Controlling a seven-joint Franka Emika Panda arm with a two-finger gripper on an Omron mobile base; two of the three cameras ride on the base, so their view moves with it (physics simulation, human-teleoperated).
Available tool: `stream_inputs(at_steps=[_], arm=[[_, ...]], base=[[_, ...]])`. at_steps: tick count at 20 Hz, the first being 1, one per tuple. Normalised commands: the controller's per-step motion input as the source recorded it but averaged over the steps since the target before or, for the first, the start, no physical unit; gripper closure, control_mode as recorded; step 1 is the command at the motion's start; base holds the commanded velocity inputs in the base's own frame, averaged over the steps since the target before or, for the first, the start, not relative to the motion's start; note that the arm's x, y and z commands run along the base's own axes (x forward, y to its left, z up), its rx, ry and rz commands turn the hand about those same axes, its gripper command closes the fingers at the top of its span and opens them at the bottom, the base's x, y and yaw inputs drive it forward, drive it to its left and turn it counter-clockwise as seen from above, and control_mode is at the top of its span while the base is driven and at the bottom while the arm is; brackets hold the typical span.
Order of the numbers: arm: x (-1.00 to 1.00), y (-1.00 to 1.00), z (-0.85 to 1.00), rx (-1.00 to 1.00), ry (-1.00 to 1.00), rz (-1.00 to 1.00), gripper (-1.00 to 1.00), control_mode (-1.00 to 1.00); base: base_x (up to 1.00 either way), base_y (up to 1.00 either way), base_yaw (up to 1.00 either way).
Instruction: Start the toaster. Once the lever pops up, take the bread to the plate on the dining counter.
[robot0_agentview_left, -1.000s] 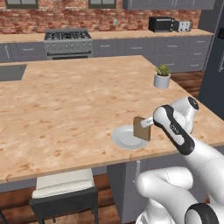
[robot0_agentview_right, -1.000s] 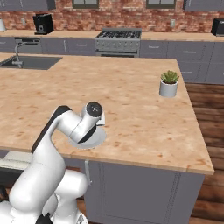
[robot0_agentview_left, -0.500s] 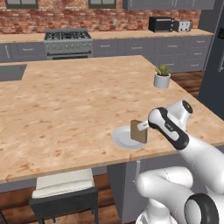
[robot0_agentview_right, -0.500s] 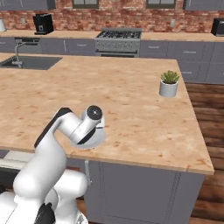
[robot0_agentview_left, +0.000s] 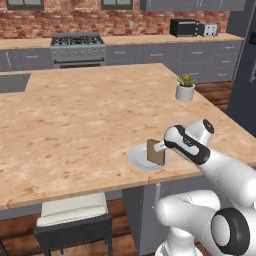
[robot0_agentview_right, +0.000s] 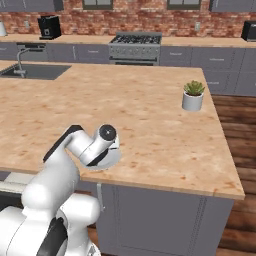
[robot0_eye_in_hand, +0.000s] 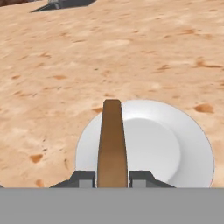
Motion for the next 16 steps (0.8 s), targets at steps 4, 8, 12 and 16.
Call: stream_inputs(at_steps=[4,8,12,16], arm=[[0.17,0.01,-0.01,0.0,0.0,0.0,1.0,-1.0],[0.21,0.0,-0.03,0.0,0.0,0.0,1.0,-1.0],[0.14,0.0,-0.09,0.0,0.0,0.0,1.0,-1.0],[0.04,0.0,-0.13,0.0,0.0,0.0,1.0,-1.0]], base=[[0.0,0.0,0.0],[0.0,0.0,0.0],[0.0,0.0,0.0],[0.0,0.0,0.0]])
